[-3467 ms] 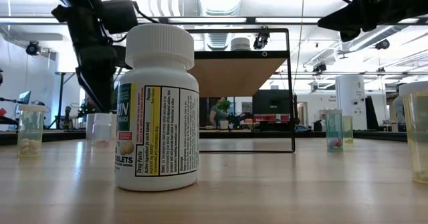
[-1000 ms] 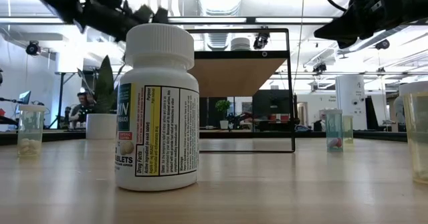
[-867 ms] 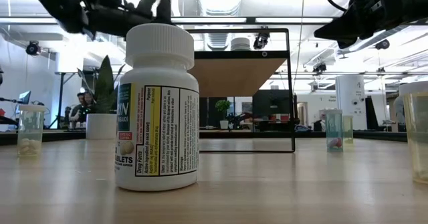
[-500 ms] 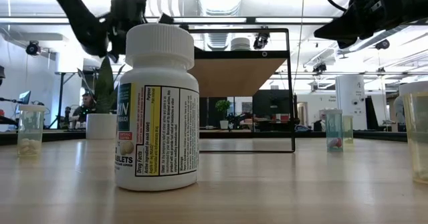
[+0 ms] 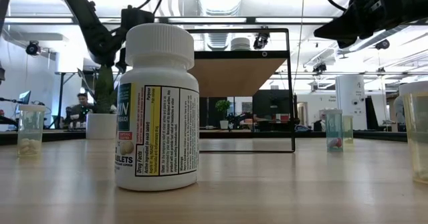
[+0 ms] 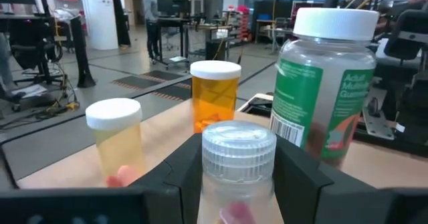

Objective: Pick and place medicine bottles onto shelf by color
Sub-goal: Put the top transparent pill bottle on the shelf

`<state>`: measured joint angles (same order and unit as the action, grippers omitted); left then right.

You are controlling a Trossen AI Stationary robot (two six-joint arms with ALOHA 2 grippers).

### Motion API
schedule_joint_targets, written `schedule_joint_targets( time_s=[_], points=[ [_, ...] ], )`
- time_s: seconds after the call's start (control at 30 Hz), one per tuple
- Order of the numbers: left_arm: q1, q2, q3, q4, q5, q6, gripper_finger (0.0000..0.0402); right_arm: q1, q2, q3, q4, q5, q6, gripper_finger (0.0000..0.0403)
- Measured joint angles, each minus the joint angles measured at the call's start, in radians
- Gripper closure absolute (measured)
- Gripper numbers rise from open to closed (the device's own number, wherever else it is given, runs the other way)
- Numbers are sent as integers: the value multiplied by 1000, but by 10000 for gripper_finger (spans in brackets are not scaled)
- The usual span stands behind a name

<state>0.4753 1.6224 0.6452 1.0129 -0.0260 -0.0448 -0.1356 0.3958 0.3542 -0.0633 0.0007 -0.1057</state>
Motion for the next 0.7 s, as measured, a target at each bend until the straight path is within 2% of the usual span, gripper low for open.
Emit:
schedule_joint_targets(
  time_s=[0.23, 0.53, 0.7],
  points=[
    [8, 23, 16, 3, 7, 0, 276, 0, 0, 0, 1, 0, 0, 394],
    [8, 25, 12, -38, 13, 10, 228, 0, 0, 0, 1, 0, 0, 394],
    [8, 16, 16, -75, 9, 34, 220, 0, 0, 0, 1, 0, 0, 394]
  ],
)
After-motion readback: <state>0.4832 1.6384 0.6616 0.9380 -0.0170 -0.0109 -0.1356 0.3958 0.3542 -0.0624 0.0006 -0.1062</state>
